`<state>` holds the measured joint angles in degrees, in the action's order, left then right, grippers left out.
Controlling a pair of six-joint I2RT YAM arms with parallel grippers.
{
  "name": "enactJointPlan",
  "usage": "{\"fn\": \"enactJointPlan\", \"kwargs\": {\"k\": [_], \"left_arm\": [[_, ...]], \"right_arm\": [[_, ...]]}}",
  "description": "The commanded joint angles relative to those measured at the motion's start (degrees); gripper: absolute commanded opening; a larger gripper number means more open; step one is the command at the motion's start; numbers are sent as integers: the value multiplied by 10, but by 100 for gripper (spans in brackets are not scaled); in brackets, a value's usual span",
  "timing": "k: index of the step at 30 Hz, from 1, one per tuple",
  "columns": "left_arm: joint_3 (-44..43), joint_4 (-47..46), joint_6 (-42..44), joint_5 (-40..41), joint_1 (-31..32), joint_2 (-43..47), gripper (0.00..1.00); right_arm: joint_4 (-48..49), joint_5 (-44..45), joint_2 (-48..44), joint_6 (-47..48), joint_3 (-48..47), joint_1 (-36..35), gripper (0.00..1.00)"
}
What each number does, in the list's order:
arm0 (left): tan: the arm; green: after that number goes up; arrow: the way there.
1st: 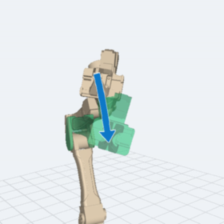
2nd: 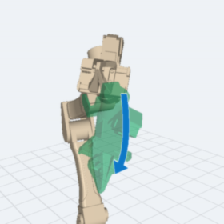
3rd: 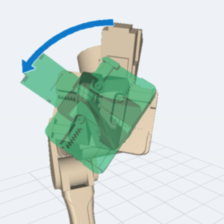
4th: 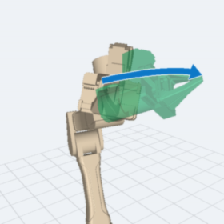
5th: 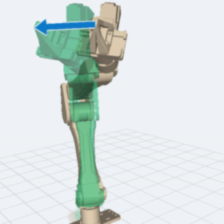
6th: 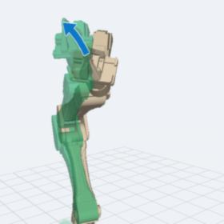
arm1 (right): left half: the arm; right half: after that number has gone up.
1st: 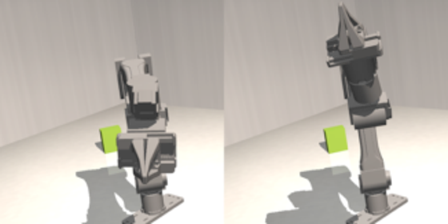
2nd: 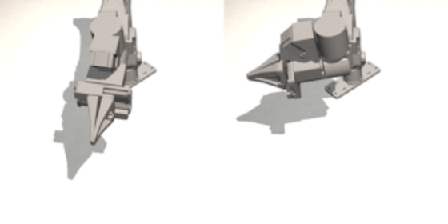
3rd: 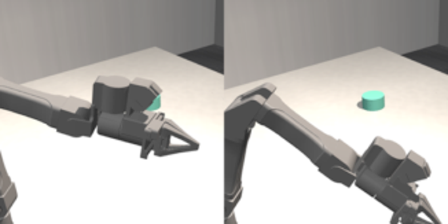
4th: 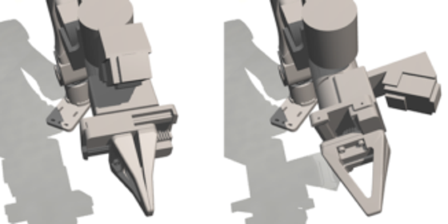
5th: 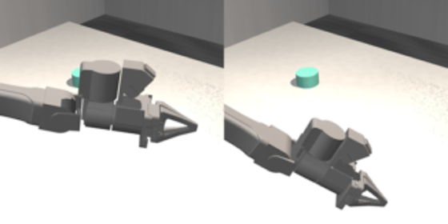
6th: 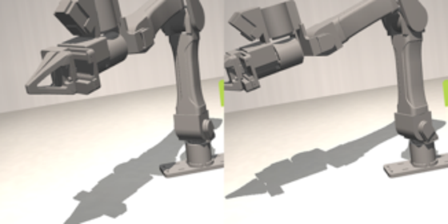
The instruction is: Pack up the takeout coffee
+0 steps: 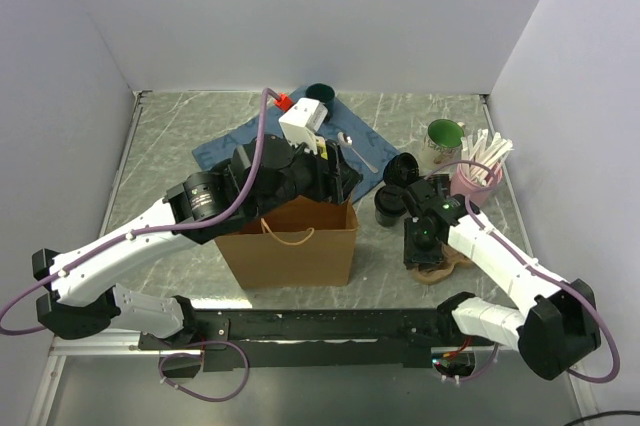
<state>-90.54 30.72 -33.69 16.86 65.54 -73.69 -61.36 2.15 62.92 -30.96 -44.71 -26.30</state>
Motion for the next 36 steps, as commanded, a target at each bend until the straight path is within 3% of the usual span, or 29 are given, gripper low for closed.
{"fn": "enactJointPlan", "kwargs": {"k": [1, 11, 18, 28, 32, 36], "left_arm": [[-2, -15, -3, 8, -1, 13, 67], [8, -19, -1, 17, -1, 21, 68], [4, -22, 1, 19, -1, 17, 68], [-2, -25, 2, 14, -1, 7, 68], [-6, -25, 1, 8, -1, 0, 67], [-7, -29, 1, 7, -1, -2, 67]], "right_arm": [[10, 16, 11, 1, 1, -8, 38], [12, 25, 17, -1, 1, -14, 34], [11, 30, 25, -1, -1, -18, 38], [15, 19, -15, 6, -3, -20, 15], [15, 12, -37, 7, -6, -20, 13], [7, -4, -42, 6, -14, -20, 18]]}}
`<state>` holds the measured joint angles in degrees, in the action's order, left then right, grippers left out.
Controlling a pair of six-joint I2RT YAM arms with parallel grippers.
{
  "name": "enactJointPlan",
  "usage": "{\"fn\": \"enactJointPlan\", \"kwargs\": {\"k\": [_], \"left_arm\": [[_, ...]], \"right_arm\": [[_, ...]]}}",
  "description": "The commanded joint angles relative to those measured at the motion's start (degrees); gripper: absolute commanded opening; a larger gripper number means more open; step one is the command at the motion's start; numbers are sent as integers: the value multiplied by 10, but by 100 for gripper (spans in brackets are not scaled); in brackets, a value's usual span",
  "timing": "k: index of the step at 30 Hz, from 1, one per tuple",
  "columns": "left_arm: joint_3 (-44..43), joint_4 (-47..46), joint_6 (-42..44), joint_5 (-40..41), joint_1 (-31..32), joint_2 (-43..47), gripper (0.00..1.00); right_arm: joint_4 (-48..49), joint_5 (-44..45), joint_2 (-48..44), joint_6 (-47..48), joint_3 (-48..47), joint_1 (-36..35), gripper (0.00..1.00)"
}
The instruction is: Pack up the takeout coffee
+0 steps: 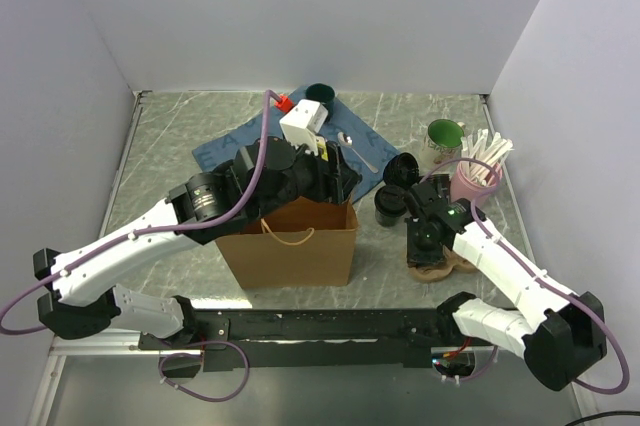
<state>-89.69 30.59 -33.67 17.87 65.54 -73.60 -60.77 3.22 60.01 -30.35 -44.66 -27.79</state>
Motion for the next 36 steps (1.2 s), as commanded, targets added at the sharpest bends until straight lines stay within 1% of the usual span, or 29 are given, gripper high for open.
{"fn": "enactJointPlan", "kwargs": {"k": [1, 4, 6, 8, 12, 14, 16, 17, 18, 20, 21, 23, 25, 28, 34, 35, 36], "left_arm": [[-15, -29, 1, -4, -1, -6, 67], [-18, -32, 1, -6, -1, -8, 67], [-21, -31, 1, -6, -1, -14, 67], [-25, -29, 1, -6, -1, -15, 67], [-24, -30, -2, -5, -1, -16, 67], [-24, -30, -3, -4, -1, -17, 67], [-26, -30, -3, -3, -1, -19, 67], [-27, -30, -4, -3, -1, -19, 67], [-27, -30, -5, -4, -1, -19, 67], [-29, -29, -7, -5, -1, -20, 66], [-29, -29, -7, -5, -1, -20, 66], [-29, -29, -10, -6, -1, -21, 66], [-28, -30, -11, -10, -1, -21, 66], [-29, -26, -13, -13, -1, -22, 65], [-29, -25, -17, -13, -1, -20, 65], [-29, -24, -17, -13, -1, -21, 65], [-29, -23, -17, -13, -1, -19, 65]], "right_arm": [[-3, -17, -9, -1, -17, -5, 19], [-1, -29, -3, -2, -15, -5, 20], [6, -30, -3, -1, -12, -5, 15], [18, -51, -6, 4, -12, -6, 14], [29, -67, -9, 11, -14, -6, 22], [28, -74, -4, 16, -10, -5, 22], [26, -69, 0, 20, -6, -5, 14], [27, -66, -2, 21, -2, -5, 13], [34, -67, -9, 22, 1, -5, 14], [42, -73, -17, 27, 5, -5, 20], [49, -80, -23, 28, 6, -5, 20], [50, -81, -24, 29, 10, -5, 17], [58, -94, -20, 31, 12, -5, 17], [67, -121, -15, 30, 15, -5, 21], [77, -147, -9, 32, 20, -5, 22], [71, -142, -7, 32, 19, -6, 14], [68, -138, -7, 31, 19, -5, 10]]}}
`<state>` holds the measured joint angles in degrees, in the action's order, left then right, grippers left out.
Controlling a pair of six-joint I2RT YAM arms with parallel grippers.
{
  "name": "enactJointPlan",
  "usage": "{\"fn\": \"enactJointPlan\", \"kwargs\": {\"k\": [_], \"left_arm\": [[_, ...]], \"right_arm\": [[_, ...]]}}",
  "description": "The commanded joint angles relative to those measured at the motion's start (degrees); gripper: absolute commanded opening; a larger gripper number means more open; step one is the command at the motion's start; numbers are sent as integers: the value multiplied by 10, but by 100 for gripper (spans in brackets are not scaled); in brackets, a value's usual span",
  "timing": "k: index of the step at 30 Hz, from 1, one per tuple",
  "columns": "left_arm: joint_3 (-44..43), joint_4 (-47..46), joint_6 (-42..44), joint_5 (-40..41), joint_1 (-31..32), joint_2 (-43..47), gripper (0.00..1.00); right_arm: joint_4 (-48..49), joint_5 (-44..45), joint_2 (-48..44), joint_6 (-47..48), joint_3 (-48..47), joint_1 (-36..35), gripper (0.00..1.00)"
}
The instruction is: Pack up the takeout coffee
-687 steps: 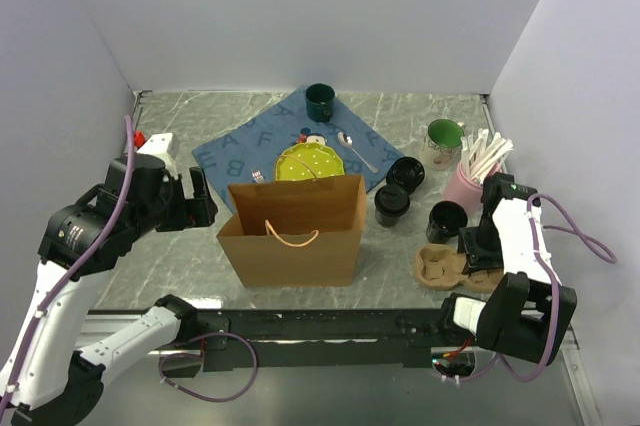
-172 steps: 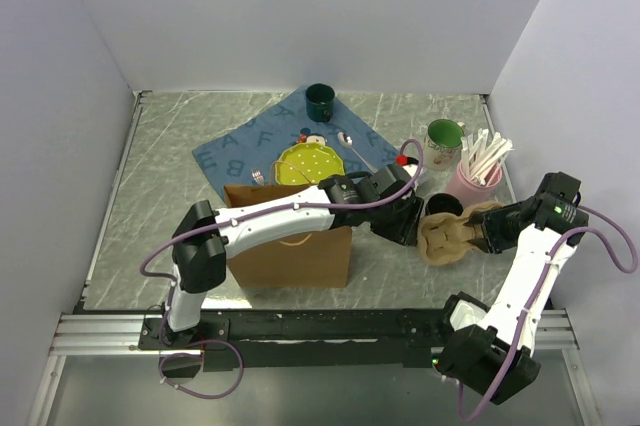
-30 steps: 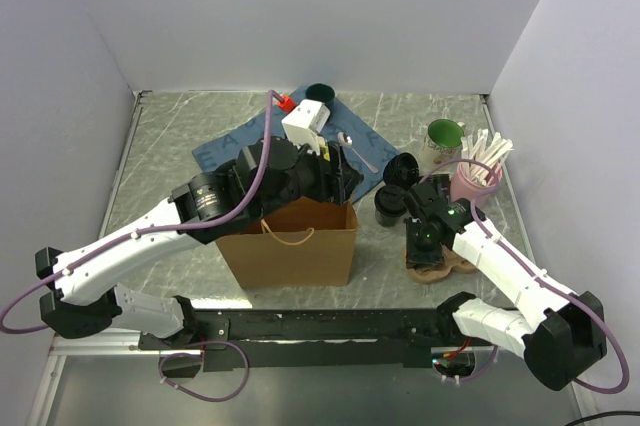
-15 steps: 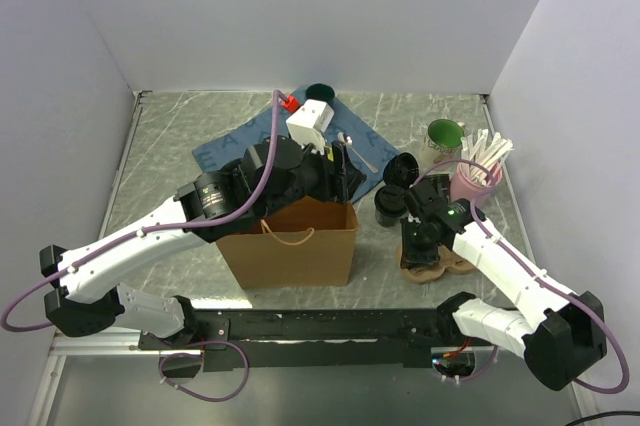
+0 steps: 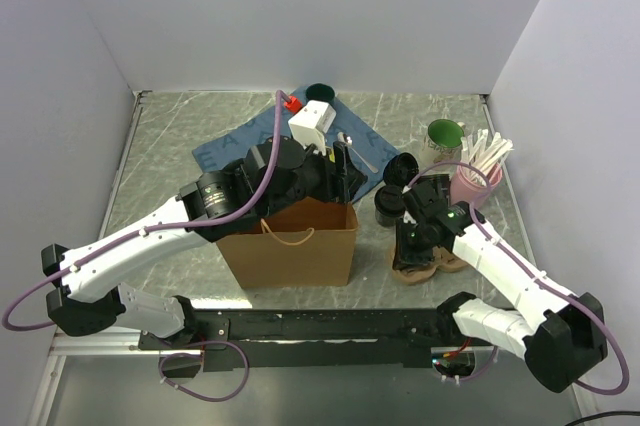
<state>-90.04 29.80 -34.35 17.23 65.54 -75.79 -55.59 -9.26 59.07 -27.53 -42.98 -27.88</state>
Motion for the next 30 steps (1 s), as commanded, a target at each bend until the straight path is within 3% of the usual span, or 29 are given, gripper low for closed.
{"fn": "enactJointPlan", "kwargs": {"k": [1, 10, 30], "left_arm": [[-25, -15, -11, -6, -1, 3, 65], [-22, -10, -6, 8, -1, 12, 65], [-27, 16, 6, 71, -1, 39, 67]], "right_arm": [[14, -9, 3, 5, 1, -3, 8], [-100, 54, -19, -60, -74, -4, 18], [-245, 110, -73, -82, -207, -4, 9]]}}
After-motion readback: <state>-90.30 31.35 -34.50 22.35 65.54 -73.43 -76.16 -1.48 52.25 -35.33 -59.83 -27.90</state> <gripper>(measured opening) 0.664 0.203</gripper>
